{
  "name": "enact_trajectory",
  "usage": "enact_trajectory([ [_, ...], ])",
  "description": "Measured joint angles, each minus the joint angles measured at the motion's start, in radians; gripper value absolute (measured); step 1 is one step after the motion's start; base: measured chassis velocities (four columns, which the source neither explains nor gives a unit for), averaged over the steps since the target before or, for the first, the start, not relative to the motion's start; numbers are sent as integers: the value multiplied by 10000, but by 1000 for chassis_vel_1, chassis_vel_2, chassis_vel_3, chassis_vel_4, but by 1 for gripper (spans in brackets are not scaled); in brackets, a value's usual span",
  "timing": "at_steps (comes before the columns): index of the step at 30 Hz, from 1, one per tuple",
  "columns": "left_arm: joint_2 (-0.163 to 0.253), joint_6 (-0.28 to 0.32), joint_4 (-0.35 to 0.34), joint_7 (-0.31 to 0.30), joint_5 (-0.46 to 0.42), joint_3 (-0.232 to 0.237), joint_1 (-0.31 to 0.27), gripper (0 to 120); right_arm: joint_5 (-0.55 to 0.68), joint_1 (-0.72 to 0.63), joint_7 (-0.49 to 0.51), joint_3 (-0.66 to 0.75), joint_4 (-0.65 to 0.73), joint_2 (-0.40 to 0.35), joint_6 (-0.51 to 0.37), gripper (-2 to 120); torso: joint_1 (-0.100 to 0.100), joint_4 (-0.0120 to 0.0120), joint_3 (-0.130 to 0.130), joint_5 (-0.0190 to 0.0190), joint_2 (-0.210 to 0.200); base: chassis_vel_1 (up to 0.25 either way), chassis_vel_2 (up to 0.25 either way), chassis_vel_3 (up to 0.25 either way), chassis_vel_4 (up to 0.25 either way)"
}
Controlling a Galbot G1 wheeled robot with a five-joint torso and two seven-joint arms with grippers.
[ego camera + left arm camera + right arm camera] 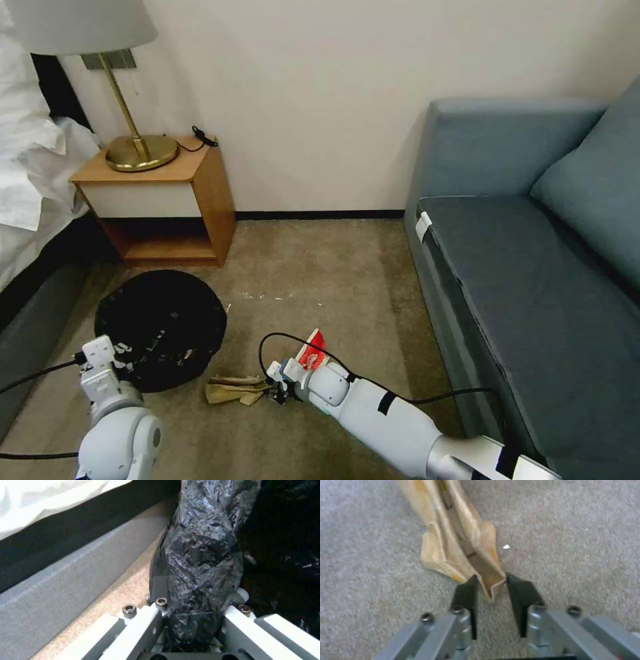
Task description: Pick up the trash bin, then pick up the garbage on the floor and place it into the trash bin.
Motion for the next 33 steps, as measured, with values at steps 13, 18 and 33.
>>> enact_trajectory([
  [13, 99, -51, 74, -7, -97, -42, 7, 2, -126, -153, -72, 275, 722, -367, 637, 0, 0, 1, 0, 2, 0, 0, 0, 0, 0],
  [18, 322, -53, 210, -11, -366, -80, -100, 2, -49, 33, 45, 584, 1938, -1258, 826, 0, 0, 0, 0, 1, 0, 0, 0, 0, 0],
  [33, 443, -56, 325, 2, -529, 39, -192, 2, 1348, 96, 240, 1536, 4884, -2905, 1322, 0, 0, -1, 0, 1, 0, 0, 0, 0, 0],
])
